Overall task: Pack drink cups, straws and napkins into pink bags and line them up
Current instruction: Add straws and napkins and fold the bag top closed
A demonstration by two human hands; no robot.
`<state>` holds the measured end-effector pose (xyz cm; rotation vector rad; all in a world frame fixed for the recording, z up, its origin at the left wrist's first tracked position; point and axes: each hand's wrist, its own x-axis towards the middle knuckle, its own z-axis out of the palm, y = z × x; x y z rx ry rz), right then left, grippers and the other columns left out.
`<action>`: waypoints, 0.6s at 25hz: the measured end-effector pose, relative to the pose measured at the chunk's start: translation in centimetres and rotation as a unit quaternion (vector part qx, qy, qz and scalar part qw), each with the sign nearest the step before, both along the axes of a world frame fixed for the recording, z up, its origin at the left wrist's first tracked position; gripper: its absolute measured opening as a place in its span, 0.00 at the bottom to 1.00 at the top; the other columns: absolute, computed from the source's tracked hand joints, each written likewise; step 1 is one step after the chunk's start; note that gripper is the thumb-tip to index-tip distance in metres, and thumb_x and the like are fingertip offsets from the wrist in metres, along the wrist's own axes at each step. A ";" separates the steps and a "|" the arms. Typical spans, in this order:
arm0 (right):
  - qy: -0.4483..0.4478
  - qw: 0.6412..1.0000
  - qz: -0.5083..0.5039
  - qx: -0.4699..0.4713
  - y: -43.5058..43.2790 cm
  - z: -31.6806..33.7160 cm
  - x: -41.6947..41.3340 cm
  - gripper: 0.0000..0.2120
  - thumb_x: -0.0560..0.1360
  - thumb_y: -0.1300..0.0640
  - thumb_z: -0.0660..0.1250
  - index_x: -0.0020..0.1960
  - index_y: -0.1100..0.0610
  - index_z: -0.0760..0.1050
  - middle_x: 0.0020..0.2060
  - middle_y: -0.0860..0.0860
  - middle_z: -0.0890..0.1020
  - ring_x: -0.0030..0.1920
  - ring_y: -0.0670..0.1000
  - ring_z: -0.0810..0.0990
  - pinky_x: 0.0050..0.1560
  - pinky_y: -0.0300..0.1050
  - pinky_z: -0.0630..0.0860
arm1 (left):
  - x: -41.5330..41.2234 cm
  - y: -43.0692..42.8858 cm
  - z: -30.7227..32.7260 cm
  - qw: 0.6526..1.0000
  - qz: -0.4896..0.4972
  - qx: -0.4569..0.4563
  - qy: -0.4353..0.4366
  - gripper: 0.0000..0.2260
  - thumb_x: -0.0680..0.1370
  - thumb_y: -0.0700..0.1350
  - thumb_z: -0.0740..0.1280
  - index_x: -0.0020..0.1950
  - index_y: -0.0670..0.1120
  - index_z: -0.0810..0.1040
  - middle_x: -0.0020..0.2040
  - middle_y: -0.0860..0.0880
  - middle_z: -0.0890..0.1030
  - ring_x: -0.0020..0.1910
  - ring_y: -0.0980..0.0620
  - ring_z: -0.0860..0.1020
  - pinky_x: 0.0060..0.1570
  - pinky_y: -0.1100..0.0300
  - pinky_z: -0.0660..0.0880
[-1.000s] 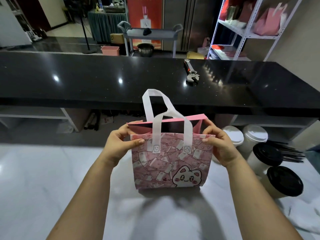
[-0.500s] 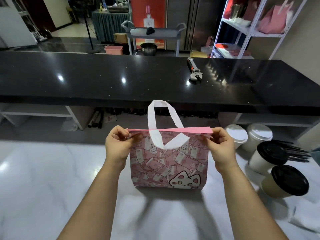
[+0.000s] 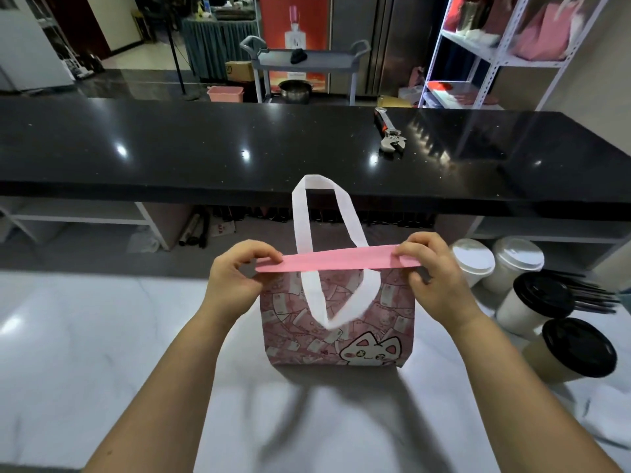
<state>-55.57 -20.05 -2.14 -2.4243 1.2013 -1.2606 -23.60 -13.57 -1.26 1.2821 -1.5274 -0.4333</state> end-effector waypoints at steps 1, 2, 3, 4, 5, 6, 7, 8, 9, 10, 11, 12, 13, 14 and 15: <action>-0.005 1.000 0.001 0.011 0.2 0.1 0.0 0.19 0.69 0.76 0.67 0.55 0.60 0.78 0.53 0.51 0.72 0.52 0.44 0.71 0.51 0.38 0.76 | 0.1 0.1 -0.1 1.000 0.001 -0.009 -0.010 0.24 0.66 0.24 0.71 0.45 0.53 0.82 0.46 0.56 0.83 0.49 0.54 0.80 0.50 0.59 0.77; -0.013 1.000 0.005 0.018 0.4 0.1 -0.1 0.18 0.69 0.76 0.68 0.55 0.60 0.79 0.53 0.50 0.71 0.52 0.45 0.71 0.51 0.37 0.75 | 0.1 0.2 -0.1 1.000 0.009 -0.018 -0.019 0.24 0.65 0.23 0.71 0.46 0.53 0.82 0.47 0.56 0.83 0.50 0.53 0.80 0.51 0.60 0.77; -0.019 1.000 0.009 0.023 0.5 0.2 -0.1 0.18 0.70 0.74 0.68 0.56 0.60 0.79 0.53 0.50 0.71 0.52 0.46 0.72 0.51 0.35 0.75 | 0.1 0.2 -0.2 0.999 0.022 -0.031 -0.034 0.23 0.65 0.23 0.70 0.46 0.51 0.83 0.47 0.56 0.83 0.50 0.53 0.80 0.53 0.58 0.77; -0.021 0.999 0.011 0.023 0.7 0.3 0.0 0.17 0.70 0.73 0.69 0.56 0.60 0.79 0.53 0.50 0.71 0.52 0.47 0.73 0.51 0.35 0.75 | 0.1 0.2 -0.1 0.996 0.034 -0.050 -0.058 0.22 0.65 0.23 0.70 0.47 0.49 0.83 0.48 0.54 0.84 0.51 0.53 0.80 0.54 0.55 0.77; -0.020 1.000 0.010 0.019 0.9 0.3 0.0 0.17 0.71 0.72 0.70 0.57 0.60 0.79 0.53 0.50 0.72 0.52 0.47 0.73 0.51 0.35 0.76 | 0.1 0.2 -0.2 0.992 0.043 -0.073 -0.091 0.20 0.65 0.24 0.70 0.47 0.46 0.84 0.48 0.52 0.84 0.52 0.54 0.80 0.55 0.55 0.77; -0.021 1.000 0.011 0.014 1.1 0.3 -0.1 0.16 0.71 0.70 0.71 0.57 0.60 0.80 0.53 0.51 0.72 0.52 0.47 0.74 0.52 0.36 0.76 | 0.1 0.2 -0.2 0.986 0.049 -0.098 -0.126 0.18 0.64 0.25 0.71 0.47 0.44 0.84 0.48 0.51 0.84 0.52 0.55 0.80 0.56 0.59 0.76; -0.024 1.000 0.015 0.011 1.3 0.2 -0.2 0.15 0.71 0.67 0.72 0.57 0.59 0.80 0.53 0.52 0.73 0.52 0.47 0.74 0.53 0.37 0.75 | 0.2 0.2 -0.2 0.979 0.054 -0.119 -0.157 0.17 0.64 0.25 0.72 0.46 0.43 0.84 0.48 0.50 0.84 0.52 0.58 0.79 0.57 0.64 0.73; -0.030 0.999 0.018 0.013 1.5 0.1 -0.2 0.14 0.72 0.63 0.72 0.57 0.58 0.80 0.53 0.51 0.74 0.53 0.46 0.74 0.55 0.37 0.74 | 0.2 0.3 -0.1 0.973 0.057 -0.134 -0.180 0.15 0.64 0.26 0.72 0.45 0.42 0.84 0.47 0.48 0.84 0.51 0.59 0.78 0.57 0.69 0.71; -0.039 0.999 0.017 0.018 1.8 0.1 -0.2 0.13 0.73 0.60 0.71 0.57 0.57 0.80 0.53 0.51 0.75 0.54 0.45 0.75 0.57 0.36 0.72 | 0.2 0.4 0.0 0.968 0.060 -0.145 -0.195 0.14 0.64 0.27 0.73 0.45 0.41 0.84 0.47 0.47 0.84 0.51 0.59 0.78 0.57 0.71 0.69; -0.055 0.998 0.012 0.019 1.9 0.1 -0.1 0.12 0.73 0.59 0.71 0.56 0.57 0.81 0.53 0.51 0.76 0.55 0.44 0.75 0.57 0.35 0.71 | 0.1 0.5 0.0 0.965 0.063 -0.153 -0.204 0.13 0.64 0.27 0.73 0.44 0.41 0.84 0.47 0.46 0.84 0.51 0.57 0.79 0.56 0.71 0.69; -0.078 0.997 0.006 0.017 1.9 0.1 0.1 0.10 0.74 0.59 0.71 0.55 0.58 0.81 0.51 0.52 0.77 0.54 0.44 0.75 0.57 0.34 0.71 | 0.1 0.6 0.0 0.963 0.065 -0.158 -0.210 0.12 0.65 0.28 0.73 0.44 0.41 0.85 0.47 0.46 0.85 0.50 0.54 0.80 0.56 0.68 0.72; -0.105 0.994 0.003 0.016 1.9 0.2 0.3 0.08 0.73 0.61 0.72 0.52 0.59 0.82 0.50 0.53 0.78 0.53 0.43 0.76 0.56 0.34 0.72 | 0.1 0.6 0.1 0.962 0.069 -0.160 -0.212 0.11 0.65 0.29 0.73 0.44 0.40 0.85 0.47 0.45 0.85 0.50 0.52 0.81 0.54 0.62 0.75; -0.134 0.991 0.000 0.019 1.9 0.2 0.7 0.07 0.72 0.63 0.73 0.49 0.59 0.82 0.48 0.53 0.79 0.52 0.44 0.77 0.55 0.35 0.73 | 0.1 0.6 0.1 0.962 0.076 -0.156 -0.211 0.10 0.66 0.30 0.72 0.44 0.40 0.85 0.48 0.45 0.85 0.50 0.50 0.82 0.52 0.56 0.77; -0.160 0.987 -0.006 0.026 2.0 0.2 1.0 0.07 0.70 0.66 0.73 0.47 0.59 0.82 0.46 0.53 0.79 0.50 0.45 0.78 0.54 0.37 0.74 | 0.2 0.7 0.1 0.964 0.080 -0.145 -0.208 0.10 0.67 0.31 0.73 0.45 0.40 0.85 0.50 0.44 0.84 0.50 0.48 0.82 0.51 0.52 0.78; -0.185 0.982 -0.011 0.040 2.1 0.3 1.3 0.09 0.69 0.68 0.74 0.46 0.58 0.81 0.45 0.52 0.79 0.48 0.46 0.78 0.52 0.38 0.75 | 0.5 0.8 0.1 0.966 0.075 -0.132 -0.209 0.10 0.68 0.31 0.73 0.47 0.40 0.85 0.52 0.44 0.84 0.51 0.47 0.82 0.52 0.50 0.78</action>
